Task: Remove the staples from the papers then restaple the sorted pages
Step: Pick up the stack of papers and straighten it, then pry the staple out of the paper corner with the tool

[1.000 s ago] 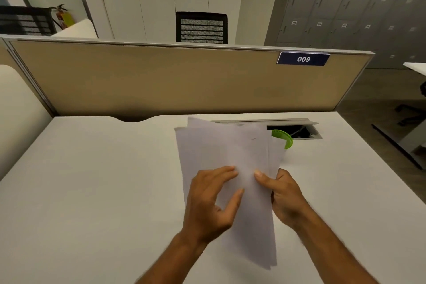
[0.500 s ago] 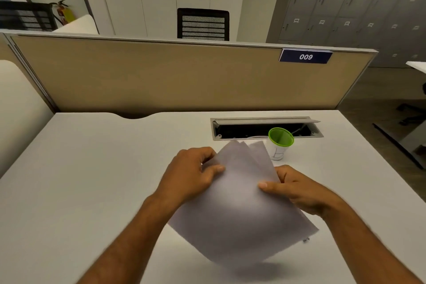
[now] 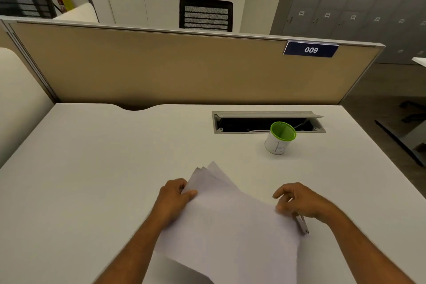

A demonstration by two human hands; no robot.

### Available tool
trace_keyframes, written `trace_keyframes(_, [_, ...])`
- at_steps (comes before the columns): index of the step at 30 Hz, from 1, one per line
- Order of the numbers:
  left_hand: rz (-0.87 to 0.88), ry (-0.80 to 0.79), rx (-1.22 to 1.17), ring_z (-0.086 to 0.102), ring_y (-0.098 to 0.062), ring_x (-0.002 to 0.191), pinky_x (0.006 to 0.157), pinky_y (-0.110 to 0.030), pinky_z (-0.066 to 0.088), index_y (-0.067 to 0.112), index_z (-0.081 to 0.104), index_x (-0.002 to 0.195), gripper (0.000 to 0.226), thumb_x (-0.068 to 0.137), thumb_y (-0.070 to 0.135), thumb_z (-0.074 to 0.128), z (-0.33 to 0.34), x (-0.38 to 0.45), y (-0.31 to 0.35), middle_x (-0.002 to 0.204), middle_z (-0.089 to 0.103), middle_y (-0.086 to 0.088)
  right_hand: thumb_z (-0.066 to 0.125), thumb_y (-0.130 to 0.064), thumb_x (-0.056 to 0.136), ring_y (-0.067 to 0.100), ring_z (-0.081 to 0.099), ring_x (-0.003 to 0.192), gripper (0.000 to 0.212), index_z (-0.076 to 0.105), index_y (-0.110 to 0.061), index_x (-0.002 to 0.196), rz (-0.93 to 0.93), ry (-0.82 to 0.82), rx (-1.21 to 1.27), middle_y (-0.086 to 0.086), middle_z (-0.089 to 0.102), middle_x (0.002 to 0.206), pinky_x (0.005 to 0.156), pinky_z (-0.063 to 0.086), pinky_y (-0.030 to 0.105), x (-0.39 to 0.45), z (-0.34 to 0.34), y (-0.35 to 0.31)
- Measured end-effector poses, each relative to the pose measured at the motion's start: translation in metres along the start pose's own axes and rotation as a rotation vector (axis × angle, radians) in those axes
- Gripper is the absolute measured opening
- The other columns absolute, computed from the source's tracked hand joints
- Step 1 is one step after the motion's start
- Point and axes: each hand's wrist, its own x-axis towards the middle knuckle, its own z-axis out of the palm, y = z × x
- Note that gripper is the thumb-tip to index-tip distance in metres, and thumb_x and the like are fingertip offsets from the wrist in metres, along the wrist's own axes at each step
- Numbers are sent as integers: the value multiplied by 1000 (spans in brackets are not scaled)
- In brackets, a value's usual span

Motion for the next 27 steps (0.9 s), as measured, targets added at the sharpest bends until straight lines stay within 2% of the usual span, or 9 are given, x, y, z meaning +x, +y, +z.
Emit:
trace_keyframes(3, [-47, 21, 47, 59, -19, 66, 60, -31, 43, 11, 59, 72, 25, 85, 28, 73, 8, 1, -25, 75, 67, -6, 81, -21, 72, 21, 68, 80, 20, 70, -17, 88, 109, 370, -164, 1, 71, 81, 74, 55, 32, 11, -2, 28])
trace_keyframes(5, [-72, 40, 67, 57, -18, 64, 59, -30, 42, 11, 57, 71, 27, 86, 28, 72, 11, 1, -35, 73, 65, -5, 81, -37, 70, 21, 64, 84, 30, 67, -18, 89, 184, 473, -240, -1, 69, 85, 77, 53, 33, 14, -5, 42])
trace_keyframes(9, [-98, 58, 71, 58, -17, 65, 57, -29, 42, 9, 58, 73, 26, 87, 28, 71, 17, 1, -40, 74, 65, -4, 74, -63, 65, 23, 58, 85, 58, 53, -23, 103, 285, 434, -323, 0, 58, 92, 70, 44, 30, 16, 5, 56])
trace_keyframes(12, [-124, 36, 98, 59, -18, 67, 58, -28, 43, 11, 59, 73, 24, 88, 27, 67, 21, 0, -39, 74, 64, -3, 77, -57, 65, 23, 60, 86, 64, 51, -21, 112, 234, 405, -351, 2, 63, 95, 72, 44, 30, 21, 17, 59])
trace_keyframes(16, [-178, 6, 166, 50, -12, 55, 50, -23, 36, 19, 46, 58, 35, 84, 24, 67, 25, 0, -39, 59, 52, 4, 77, -40, 74, 30, 62, 108, 59, 56, -14, 122, 208, 456, -339, 10, 68, 117, 87, 45, 33, 26, 15, 55])
trace_keyframes(18, [-190, -24, 210, 52, -14, 57, 51, -23, 38, 17, 49, 60, 32, 82, 26, 70, 24, 0, -39, 61, 55, 3, 81, -30, 74, 33, 63, 107, 61, 56, -11, 125, 194, 476, -199, 15, 68, 116, 88, 49, 35, 27, 10, 49])
trace_keyframes(22, [-195, -76, 193, 57, -15, 63, 57, -24, 44, 17, 57, 64, 26, 73, 25, 80, 27, -2, -39, 67, 61, 2, 82, 0, 68, 32, 72, 73, 36, 66, -1, 100, 121, 411, 646, 20, 70, 91, 63, 60, 36, 15, 7, 26])
trace_keyframes(24, [-191, -105, 182, 60, -14, 68, 58, -23, 45, 19, 62, 72, 25, 68, 26, 86, 32, -6, -37, 73, 64, 4, 78, 5, 68, 32, 73, 69, 22, 66, -1, 85, 74, 319, 828, 19, 69, 83, 60, 61, 35, 10, 17, 11])
trace_keyframes(27, [-182, -139, 145, 64, -14, 76, 61, -23, 48, 21, 58, 92, 46, 60, 29, 91, 44, -14, -34, 88, 66, 2, 74, 8, 68, 33, 72, 69, 22, 63, -4, 82, 42, 257, 955, 15, 68, 74, 60, 60, 35, 9, 49, -9])
